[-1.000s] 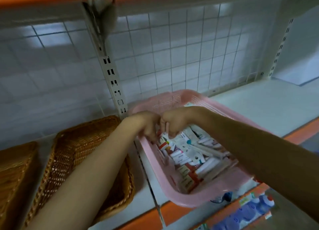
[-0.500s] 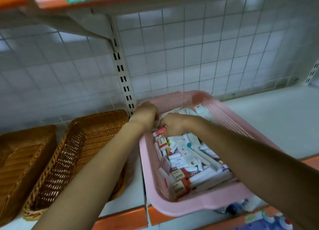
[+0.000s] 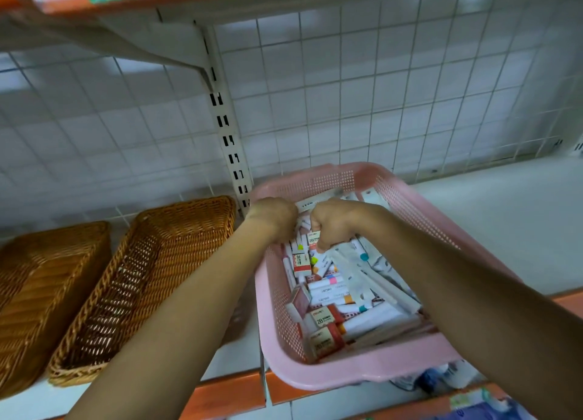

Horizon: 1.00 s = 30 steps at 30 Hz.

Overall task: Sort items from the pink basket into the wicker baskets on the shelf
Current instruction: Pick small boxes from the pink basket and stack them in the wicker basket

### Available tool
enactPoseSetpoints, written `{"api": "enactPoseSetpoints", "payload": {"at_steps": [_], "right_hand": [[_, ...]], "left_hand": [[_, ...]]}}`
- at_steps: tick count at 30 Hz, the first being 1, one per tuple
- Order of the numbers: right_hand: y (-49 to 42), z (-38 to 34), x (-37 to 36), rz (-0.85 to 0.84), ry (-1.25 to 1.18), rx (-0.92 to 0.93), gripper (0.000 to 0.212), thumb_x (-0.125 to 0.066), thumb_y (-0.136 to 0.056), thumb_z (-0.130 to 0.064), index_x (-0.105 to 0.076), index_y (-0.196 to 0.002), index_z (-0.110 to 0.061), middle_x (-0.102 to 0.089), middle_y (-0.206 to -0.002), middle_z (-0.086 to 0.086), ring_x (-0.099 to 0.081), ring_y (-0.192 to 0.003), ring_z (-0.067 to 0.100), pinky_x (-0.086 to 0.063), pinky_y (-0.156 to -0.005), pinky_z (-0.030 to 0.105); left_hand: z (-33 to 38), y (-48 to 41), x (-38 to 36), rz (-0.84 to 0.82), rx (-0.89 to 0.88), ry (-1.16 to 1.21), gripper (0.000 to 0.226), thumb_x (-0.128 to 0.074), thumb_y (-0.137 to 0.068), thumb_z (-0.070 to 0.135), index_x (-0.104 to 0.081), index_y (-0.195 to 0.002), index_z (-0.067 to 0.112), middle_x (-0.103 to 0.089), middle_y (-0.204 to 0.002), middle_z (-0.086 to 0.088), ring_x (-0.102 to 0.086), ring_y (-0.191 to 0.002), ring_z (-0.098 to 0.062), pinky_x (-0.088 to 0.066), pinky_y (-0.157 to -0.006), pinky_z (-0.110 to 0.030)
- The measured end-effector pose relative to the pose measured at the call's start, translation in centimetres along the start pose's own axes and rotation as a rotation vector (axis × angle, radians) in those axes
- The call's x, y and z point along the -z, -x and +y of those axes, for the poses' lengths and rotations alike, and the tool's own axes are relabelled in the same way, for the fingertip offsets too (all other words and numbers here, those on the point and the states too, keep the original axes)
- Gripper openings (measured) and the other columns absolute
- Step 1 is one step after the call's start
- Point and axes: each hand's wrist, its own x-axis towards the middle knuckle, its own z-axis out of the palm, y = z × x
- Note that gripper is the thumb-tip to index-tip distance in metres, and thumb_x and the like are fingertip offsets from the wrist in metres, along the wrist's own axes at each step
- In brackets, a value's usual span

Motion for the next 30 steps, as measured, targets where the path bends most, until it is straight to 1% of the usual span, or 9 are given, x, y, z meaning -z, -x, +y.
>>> {"api": "enactPoseSetpoints", "payload": {"at_steps": [5, 9, 11, 13, 17, 21, 24, 26, 30], "right_hand": [[0.4, 0.1, 0.4, 0.037, -0.056, -0.039, 0.035, -0.072, -0.082, -0.02, -0.062, -0.111, -0.003, -0.058, -0.072, 0.004, -0.051, -0.055, 0.012, -0.039, -0.048, 0.019], [0.6, 0.2, 0.6, 0.061, -0.078, -0.051, 0.031, -0.07, -0.083, -0.018, -0.06, -0.109, -0.005, -0.067, -0.097, 0.016, -0.06, -0.061, 0.018, -0.041, -0.051, 0.021], [0.9, 0.1, 0.8, 0.068, -0.088, -0.05, 0.03, -0.07, -0.083, -0.017, -0.06, -0.109, -0.004, -0.068, -0.097, 0.017, -0.061, -0.063, 0.019, -0.047, -0.059, 0.024], [1.3, -0.1, 1.1, 0.071, -0.08, -0.051, 0.027, -0.069, -0.083, -0.014, -0.064, -0.106, -0.002, -0.069, -0.09, 0.015, -0.06, -0.062, 0.019, -0.05, -0.059, 0.024], [2.5, -0.7, 2.3, 0.151, -0.008, -0.026, 0.022, -0.068, -0.082, -0.012, -0.067, -0.104, -0.007, -0.069, -0.099, 0.01, -0.064, -0.076, 0.02, -0.054, -0.066, 0.028], [4.8, -1.6, 4.0, 0.233, -0.016, 0.048, 0.021, -0.063, -0.084, -0.008, -0.066, -0.102, -0.018, -0.067, -0.095, 0.003, -0.058, -0.061, 0.012, -0.044, -0.051, 0.02], [6.3, -2.6, 4.2, 0.318, 0.006, 0.094, 0.022, -0.065, -0.082, -0.008, -0.068, -0.101, -0.017, -0.067, -0.098, 0.001, -0.058, -0.079, 0.016, -0.044, -0.063, 0.022], [7.3, -3.7, 3.7, 0.344, -0.008, 0.111, 0.023, -0.068, -0.08, -0.008, -0.07, -0.101, -0.018, -0.064, -0.097, -0.002, -0.057, -0.088, 0.017, -0.042, -0.069, 0.024], [8.7, -6.0, 2.4, 0.374, -0.1, 0.169, 0.02, -0.071, -0.079, -0.009, -0.07, -0.094, -0.022, -0.067, -0.091, -0.001, -0.062, -0.087, 0.017, -0.047, -0.072, 0.025]], "left_hand": [[0.1, 0.4, 0.5, 0.003, -0.066, 0.019, 0.033, -0.059, -0.086, 0.036, -0.053, -0.115, 0.022, -0.059, -0.098, 0.002, -0.055, -0.086, -0.019, -0.045, -0.066, -0.03], [0.0, 0.6, 0.6, 0.025, -0.059, 0.046, 0.03, -0.063, -0.086, 0.03, -0.055, -0.114, 0.021, -0.062, -0.108, -0.001, -0.058, -0.096, -0.022, -0.042, -0.066, -0.03], [0.1, 0.8, 0.6, 0.036, -0.06, 0.068, 0.028, -0.062, -0.085, 0.025, -0.055, -0.112, 0.02, -0.063, -0.106, -0.001, -0.056, -0.091, -0.021, -0.041, -0.065, -0.03], [0.1, 1.1, 0.8, 0.055, -0.057, 0.137, 0.033, -0.066, -0.083, 0.026, -0.054, -0.112, 0.019, -0.063, -0.105, -0.002, -0.055, -0.088, -0.02, -0.043, -0.067, -0.031], [-0.3, 2.2, 1.0, 0.224, -0.004, 0.357, 0.038, -0.064, -0.08, 0.017, -0.061, -0.118, 0.018, -0.066, -0.109, -0.006, -0.06, -0.099, -0.025, -0.048, -0.079, -0.031], [-0.7, 5.2, 0.4, 0.464, 0.014, 0.502, 0.034, -0.062, -0.075, 0.01, -0.07, -0.107, 0.018, -0.067, -0.103, -0.01, -0.061, -0.093, -0.028, -0.05, -0.077, -0.033], [-0.9, 7.8, 0.1, 0.586, 0.085, 0.582, 0.037, -0.064, -0.074, 0.006, -0.069, -0.11, 0.014, -0.065, -0.105, -0.011, -0.06, -0.093, -0.026, -0.05, -0.081, -0.033], [-1.0, 9.4, 0.0, 0.616, 0.138, 0.605, 0.039, -0.067, -0.073, 0.007, -0.067, -0.112, 0.016, -0.064, -0.105, -0.007, -0.057, -0.096, -0.022, -0.044, -0.081, -0.026], [-1.7, 12.5, -0.4, 0.66, 0.162, 0.66, 0.03, -0.072, -0.073, 0.015, -0.067, -0.102, 0.017, -0.063, -0.097, 0.0, -0.054, -0.086, -0.015, -0.034, -0.07, -0.019]]}}
